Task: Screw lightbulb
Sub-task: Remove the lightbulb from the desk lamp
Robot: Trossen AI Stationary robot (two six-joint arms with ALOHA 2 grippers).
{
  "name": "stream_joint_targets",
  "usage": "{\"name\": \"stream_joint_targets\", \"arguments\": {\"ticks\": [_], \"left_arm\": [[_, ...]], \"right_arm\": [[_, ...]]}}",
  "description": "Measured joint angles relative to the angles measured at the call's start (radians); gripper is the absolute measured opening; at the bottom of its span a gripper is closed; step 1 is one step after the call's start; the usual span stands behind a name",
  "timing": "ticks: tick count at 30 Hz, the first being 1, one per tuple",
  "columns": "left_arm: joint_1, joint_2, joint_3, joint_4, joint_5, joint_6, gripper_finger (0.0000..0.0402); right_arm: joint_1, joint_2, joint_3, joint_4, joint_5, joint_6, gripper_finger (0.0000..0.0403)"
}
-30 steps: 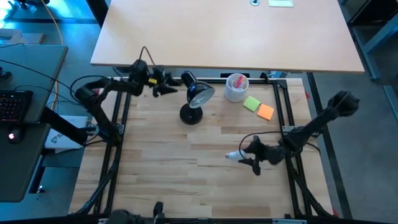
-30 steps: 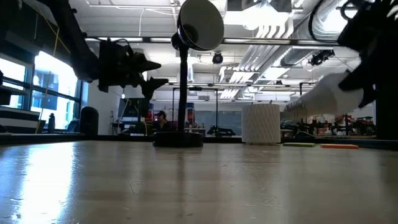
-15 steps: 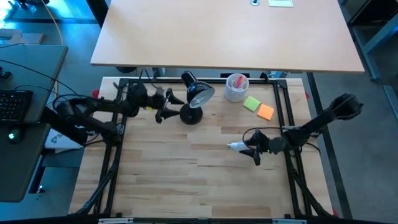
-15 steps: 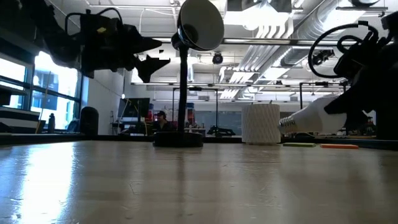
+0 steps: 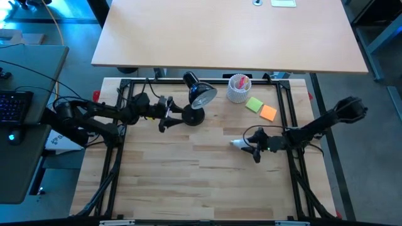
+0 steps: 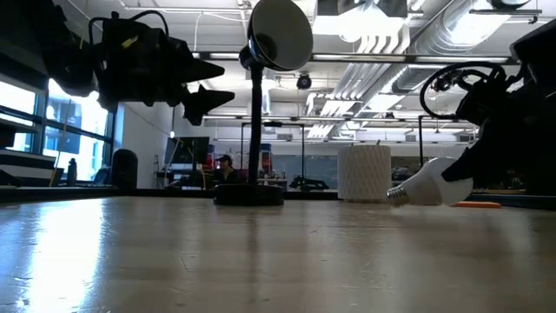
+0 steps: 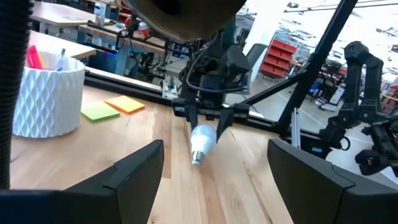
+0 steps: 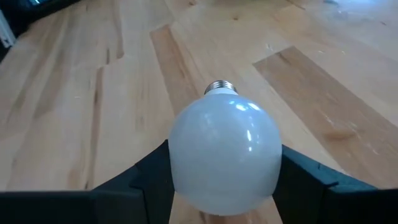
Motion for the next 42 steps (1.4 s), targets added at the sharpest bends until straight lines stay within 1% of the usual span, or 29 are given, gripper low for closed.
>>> {"name": "stream_joint_targets", "arguments": {"ticks": [5,10,15,18,30,36,39,42], "left_arm": [[0.000,0.000,0.000,0.000,-0.002,0.006,0.0280],[0.000,0.000,0.000,0.000,-0.002,0.005,0.0280],[0.000,0.000,0.000,0.000,0.002,0.000,0.0280],[0.000,0.000,0.000,0.000,0.002,-0.001,0.0280],[0.000,0.000,0.000,0.000,0.004,-0.021,0.0280],[0.000,0.000,0.000,0.000,0.009,-0.028,0.0280],[0.000,0.000,0.000,0.000,0.013,-0.029,0.0280],[0.000,0.000,0.000,0.000,0.013,-0.029,0.0280]], "right_arm": [[-0.038,0.000,0.001,-0.030,-0.039,-0.003,0.0240],[-0.043,0.000,0.001,-0.010,-0.047,-0.084,0.0267],[-0.057,0.000,0.001,-0.011,-0.047,-0.084,0.0272],[-0.075,0.000,0.001,-0.025,-0.070,-0.063,0.0273],[-0.141,0.000,0.001,-0.033,-0.173,-0.062,0.0273],[-0.167,0.000,0.001,-0.034,-0.179,-0.074,0.0275],[-0.183,0.000,0.001,-0.045,-0.178,-0.074,0.0291],[-0.193,0.000,0.001,-0.058,-0.178,-0.081,0.0319]]}}
